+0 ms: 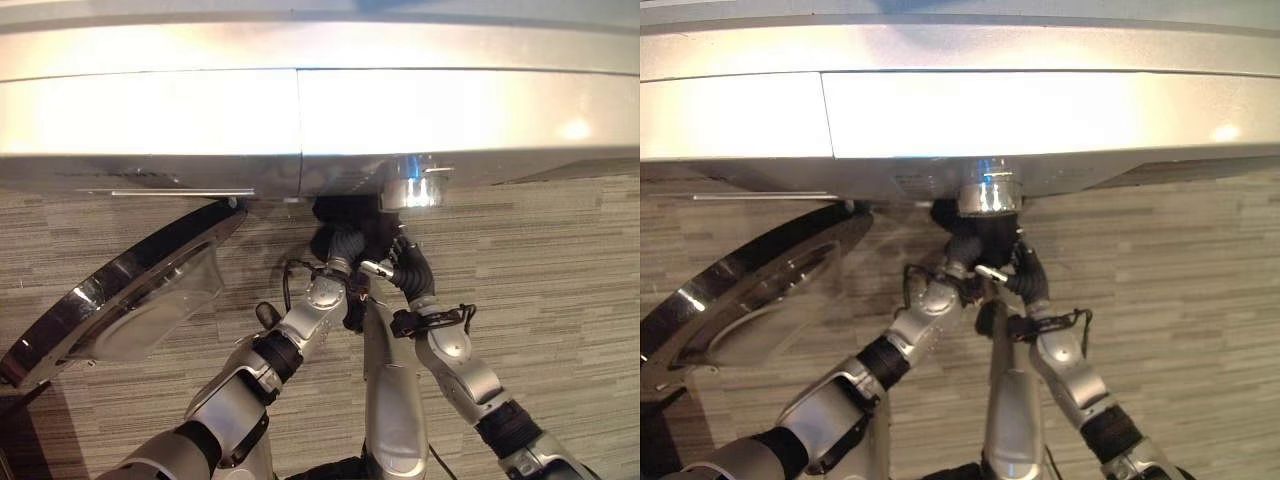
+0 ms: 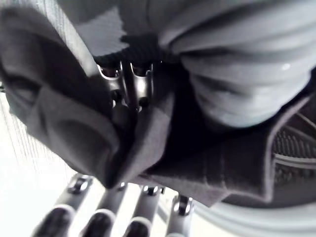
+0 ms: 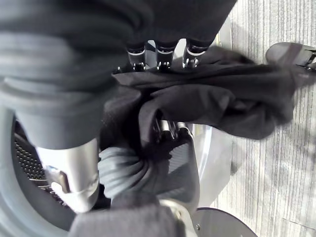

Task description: Grab the laundry basket,head to the washer,open it,put in the laundry and shut it.

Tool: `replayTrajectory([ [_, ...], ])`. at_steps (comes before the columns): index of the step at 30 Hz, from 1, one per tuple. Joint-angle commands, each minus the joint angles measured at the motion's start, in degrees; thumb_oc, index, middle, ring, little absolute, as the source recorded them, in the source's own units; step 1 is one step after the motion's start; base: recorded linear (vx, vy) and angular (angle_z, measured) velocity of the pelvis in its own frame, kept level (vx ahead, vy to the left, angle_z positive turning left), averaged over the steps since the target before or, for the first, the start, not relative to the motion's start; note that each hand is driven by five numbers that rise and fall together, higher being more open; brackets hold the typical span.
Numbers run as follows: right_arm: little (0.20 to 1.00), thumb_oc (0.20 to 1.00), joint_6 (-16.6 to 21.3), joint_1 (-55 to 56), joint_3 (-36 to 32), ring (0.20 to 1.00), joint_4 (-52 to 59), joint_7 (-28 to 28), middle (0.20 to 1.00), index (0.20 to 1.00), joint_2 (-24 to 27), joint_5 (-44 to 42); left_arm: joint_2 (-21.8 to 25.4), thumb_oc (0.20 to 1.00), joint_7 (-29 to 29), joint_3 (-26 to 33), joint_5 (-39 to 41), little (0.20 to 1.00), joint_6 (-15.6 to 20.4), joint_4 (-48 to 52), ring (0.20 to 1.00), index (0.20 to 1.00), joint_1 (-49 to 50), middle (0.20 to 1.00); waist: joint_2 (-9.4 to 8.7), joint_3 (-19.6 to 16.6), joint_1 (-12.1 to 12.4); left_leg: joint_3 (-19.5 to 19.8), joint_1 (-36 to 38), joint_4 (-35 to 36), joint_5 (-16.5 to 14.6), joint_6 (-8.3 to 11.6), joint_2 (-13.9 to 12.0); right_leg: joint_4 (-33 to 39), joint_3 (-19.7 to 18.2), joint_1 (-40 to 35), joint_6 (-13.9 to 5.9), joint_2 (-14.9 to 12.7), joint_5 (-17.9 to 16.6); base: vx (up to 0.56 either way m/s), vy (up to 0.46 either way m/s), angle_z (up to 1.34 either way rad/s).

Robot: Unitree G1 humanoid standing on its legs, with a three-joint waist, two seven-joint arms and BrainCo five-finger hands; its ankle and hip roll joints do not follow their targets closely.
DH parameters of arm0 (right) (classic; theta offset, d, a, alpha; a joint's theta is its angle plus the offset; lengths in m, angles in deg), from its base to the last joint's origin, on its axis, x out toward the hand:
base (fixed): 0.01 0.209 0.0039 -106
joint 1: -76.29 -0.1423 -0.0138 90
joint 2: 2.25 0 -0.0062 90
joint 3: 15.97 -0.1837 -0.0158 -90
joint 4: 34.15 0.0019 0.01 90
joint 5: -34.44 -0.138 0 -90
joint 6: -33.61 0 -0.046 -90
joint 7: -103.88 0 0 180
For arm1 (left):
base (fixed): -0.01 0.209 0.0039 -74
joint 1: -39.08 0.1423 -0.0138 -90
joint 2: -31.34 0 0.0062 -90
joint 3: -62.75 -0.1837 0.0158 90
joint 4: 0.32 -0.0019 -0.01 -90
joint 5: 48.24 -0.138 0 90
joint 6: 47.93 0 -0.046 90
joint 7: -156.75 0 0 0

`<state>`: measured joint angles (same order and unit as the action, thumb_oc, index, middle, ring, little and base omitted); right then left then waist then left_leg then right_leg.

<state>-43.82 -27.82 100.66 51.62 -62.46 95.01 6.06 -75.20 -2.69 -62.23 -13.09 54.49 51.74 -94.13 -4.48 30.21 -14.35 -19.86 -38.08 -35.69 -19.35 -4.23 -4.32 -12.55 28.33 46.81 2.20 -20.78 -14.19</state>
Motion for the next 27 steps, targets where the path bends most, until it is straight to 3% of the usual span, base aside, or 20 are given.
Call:
replayTrajectory([
  [1, 1.0, 1.0, 1.8, 0.7, 4.4, 1.0, 3.4, -1.3, 1.0, 1.0, 1.4, 0.9, -6.2, 0.2, -0.6, 0.8, 2.7, 0.2, 4.2, 0.7, 0.2, 0.2, 0.1, 0.2, -0.06, -0.4, 1.0, 0.8, 3.1, 1.2, -6.3, 1.44, -1.4, 1.4, -1.9, 2.5, -13.07, -7.6, 0.8, 0.04, -0.028, -0.08],
  [10, 1.0, 1.0, 1.7, -1.3, 8.4, 1.0, 3.3, -1.6, 1.0, 1.0, 0.5, 2.1, -9.0, 0.2, -0.1, 3.8, 8.9, 0.2, 6.2, -1.3, 0.2, 0.2, -1.4, 0.2, -0.74, -0.4, 0.8, 0.2, 2.0, 1.5, -6.0, 2.05, -2.3, 1.3, -1.5, 4.1, -13.1, -6.8, 0.9, 0.04, -0.019, -0.07],
  [14, 1.0, 1.0, 4.9, 8.5, 1.9, 1.0, 6.9, -2.9, 1.0, 1.0, 6.6, 7.6, -6.0, 0.2, 3.9, 12.3, 7.6, 0.2, 9.2, -1.9, 0.2, 0.2, -10.3, 0.2, -3.76, -0.4, -4.0, -1.3, 1.7, 2.0, -6.2, 2.45, -3.2, 1.3, -2.5, 6.0, -13.4, -4.6, 1.0, 0.07, 0.066, -0.1],
  [15, 1.0, 1.0, 5.8, 12.4, -2.0, 1.0, 5.9, -4.1, 1.0, 1.0, 8.7, 6.8, -2.7, 0.2, 5.9, 16.5, 6.8, 0.2, 10.0, -3.4, 0.2, 0.2, -14.3, 0.2, -4.58, -0.4, -5.8, -1.5, 1.7, 2.0, -6.4, 2.6, -3.7, 1.1, -2.7, 6.2, -13.49, -3.7, 1.0, 0.04, 0.066, -0.21],
  [20, 1.0, 1.0, 6.5, 18.0, -9.1, 1.0, 4.0, -4.2, 1.0, 1.0, 12.7, 10.1, 2.5, 0.2, 7.5, 22.1, 6.5, 0.2, 10.8, -2.1, 0.2, 0.2, -17.0, 0.2, -4.75, -0.4, -7.4, -1.5, 1.5, 1.9, -6.6, 2.8, -4.2, 0.8, -2.3, 6.5, -13.8, -3.3, 0.9, 0.04, 0.019, -0.24],
  [23, 1.0, 1.0, 3.2, 23.1, -13.5, 1.0, -3.0, -3.1, 1.0, 1.0, 14.1, 17.2, 5.1, 0.2, 6.9, 24.4, 5.7, 0.2, 11.2, 4.0, 0.2, 0.2, -15.8, 0.2, -4.01, -0.4, -7.5, -1.0, 0.6, 1.9, -6.6, 2.85, -4.3, 0.2, -1.4, 7.0, -13.83, -3.5, 0.9, 0.04, -0.034, -0.06],
  [27, 1.0, 1.0, -2.0, 22.9, -12.9, 1.0, -15.1, -3.1, 1.0, 1.0, 14.3, 25.2, 6.0, 0.2, 6.3, 25.3, 3.1, 0.2, 9.8, 5.0, 0.2, 0.2, -17.5, 0.2, -3.89, -0.4, -6.7, -0.3, -0.2, 2.1, -6.6, 2.79, -4.2, 0.0, -0.7, 7.4, -13.75, -3.6, 0.8, 0.04, -0.048, 0.01],
])
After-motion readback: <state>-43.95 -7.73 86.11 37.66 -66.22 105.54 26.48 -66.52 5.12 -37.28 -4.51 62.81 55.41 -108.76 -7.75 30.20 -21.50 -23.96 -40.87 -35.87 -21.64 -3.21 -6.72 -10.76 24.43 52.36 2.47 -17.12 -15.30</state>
